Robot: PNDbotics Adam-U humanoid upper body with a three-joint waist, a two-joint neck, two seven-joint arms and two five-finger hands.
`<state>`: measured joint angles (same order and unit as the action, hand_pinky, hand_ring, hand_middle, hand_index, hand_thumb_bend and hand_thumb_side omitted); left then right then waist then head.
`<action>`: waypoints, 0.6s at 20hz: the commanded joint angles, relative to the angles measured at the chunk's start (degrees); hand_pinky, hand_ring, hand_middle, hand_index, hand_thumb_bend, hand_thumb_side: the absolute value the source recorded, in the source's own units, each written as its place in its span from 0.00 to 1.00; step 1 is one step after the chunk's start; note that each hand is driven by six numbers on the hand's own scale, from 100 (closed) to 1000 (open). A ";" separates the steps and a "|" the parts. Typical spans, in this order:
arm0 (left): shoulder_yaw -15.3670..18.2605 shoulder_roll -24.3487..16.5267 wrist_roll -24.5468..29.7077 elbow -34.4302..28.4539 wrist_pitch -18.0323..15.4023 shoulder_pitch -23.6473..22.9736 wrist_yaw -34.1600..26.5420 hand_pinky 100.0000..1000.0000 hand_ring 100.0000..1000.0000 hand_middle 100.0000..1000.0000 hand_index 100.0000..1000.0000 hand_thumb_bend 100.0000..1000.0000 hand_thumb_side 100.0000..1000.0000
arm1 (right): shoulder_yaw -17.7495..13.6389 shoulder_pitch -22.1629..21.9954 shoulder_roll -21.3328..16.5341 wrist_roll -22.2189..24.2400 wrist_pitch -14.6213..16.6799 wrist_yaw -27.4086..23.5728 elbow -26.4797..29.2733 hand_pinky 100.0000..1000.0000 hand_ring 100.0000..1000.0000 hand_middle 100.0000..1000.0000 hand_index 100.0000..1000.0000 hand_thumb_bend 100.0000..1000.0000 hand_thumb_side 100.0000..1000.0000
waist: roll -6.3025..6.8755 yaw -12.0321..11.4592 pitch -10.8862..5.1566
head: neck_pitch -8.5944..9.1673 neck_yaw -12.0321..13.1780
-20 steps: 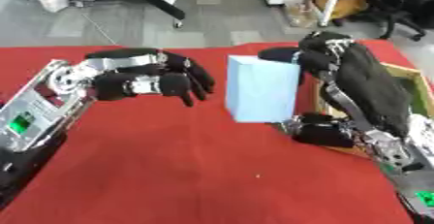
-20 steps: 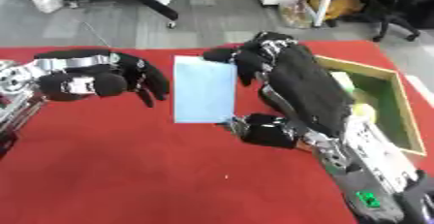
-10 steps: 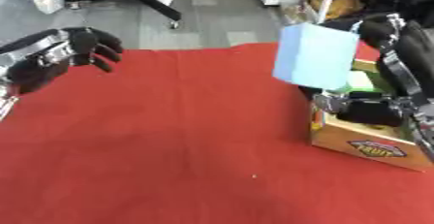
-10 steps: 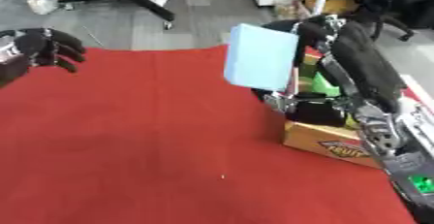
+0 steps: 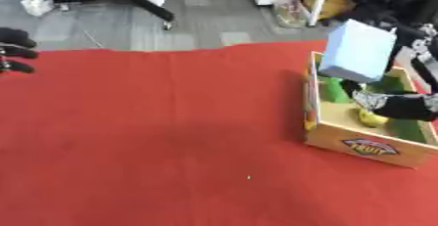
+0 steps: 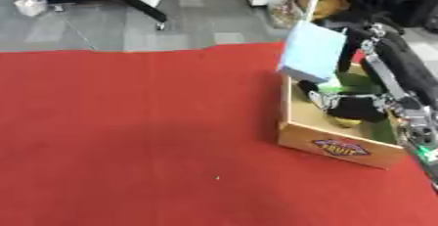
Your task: Pick up the objects with one hand, pass them to the other hand, and then place them into the box on the other side of the table.
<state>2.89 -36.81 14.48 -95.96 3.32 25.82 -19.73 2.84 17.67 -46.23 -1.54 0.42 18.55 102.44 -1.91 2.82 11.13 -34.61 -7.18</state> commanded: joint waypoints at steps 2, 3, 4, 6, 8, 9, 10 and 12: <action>3.66 1.72 -2.60 -6.16 -0.99 -2.20 1.19 0.70 0.73 0.68 0.78 0.43 0.73 | -2.20 2.19 -2.78 2.76 1.95 -6.18 -12.86 0.62 0.34 0.24 0.58 0.23 0.11 | -0.64 -0.66 -1.97 | -0.08 -1.88; 4.08 2.39 -2.97 -7.18 -1.14 -2.91 1.74 0.70 0.73 0.68 0.78 0.42 0.73 | -2.40 2.72 -2.67 3.00 2.64 -7.21 -15.73 0.62 0.34 0.24 0.60 0.23 0.13 | -0.67 -0.86 -1.99 | -0.12 -2.15; 4.53 3.11 -3.34 -8.12 -1.25 -3.65 2.27 0.70 0.73 0.68 0.78 0.42 0.73 | -2.59 3.20 -2.57 3.13 3.18 -7.93 -18.47 0.63 0.34 0.25 0.62 0.24 0.14 | -0.70 -1.09 -2.00 | -0.19 -2.32; 5.21 4.34 -3.92 -9.67 -1.24 -4.86 3.09 0.70 0.73 0.68 0.78 0.42 0.73 | -2.74 3.98 -2.51 3.59 4.39 -8.51 -22.80 0.64 0.36 0.26 0.67 0.22 0.15 | -0.79 -1.48 -1.99 | -0.34 -2.46; 5.78 5.28 -4.41 -10.91 -1.15 -5.84 3.98 0.70 0.73 0.68 0.78 0.41 0.74 | -2.82 4.53 -2.53 4.19 5.59 -8.16 -25.89 0.65 0.38 0.29 0.70 0.28 0.26 | -0.90 -1.79 -2.00 | -0.55 -2.59; 5.98 5.64 -4.61 -11.41 -1.09 -6.20 4.42 0.70 0.73 0.68 0.78 0.41 0.74 | -2.85 4.74 -2.55 4.64 6.13 -7.86 -27.05 0.65 0.38 0.29 0.70 0.28 0.26 | -0.94 -1.90 -2.00 | -0.65 -2.64; 6.22 6.09 -4.86 -11.84 -1.03 -6.49 4.76 0.70 0.73 0.68 0.78 0.40 0.73 | -2.82 4.88 -2.65 5.24 6.60 -7.34 -28.05 0.66 0.41 0.32 0.75 0.33 0.37 | -1.00 -2.04 -2.03 | -0.79 -2.70; 6.62 6.89 -5.39 -12.60 -0.89 -6.97 5.14 0.70 0.73 0.68 0.78 0.40 0.73 | -2.95 5.13 -2.89 6.28 7.35 -5.34 -29.42 0.67 0.43 0.35 0.83 0.40 0.45 | -1.09 -2.24 -2.08 | -0.97 -2.72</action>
<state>8.55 -29.40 9.57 -106.96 2.44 18.43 -15.01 0.92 21.91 -46.62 4.16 7.16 12.37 73.72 -2.27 0.58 11.13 -35.25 -9.71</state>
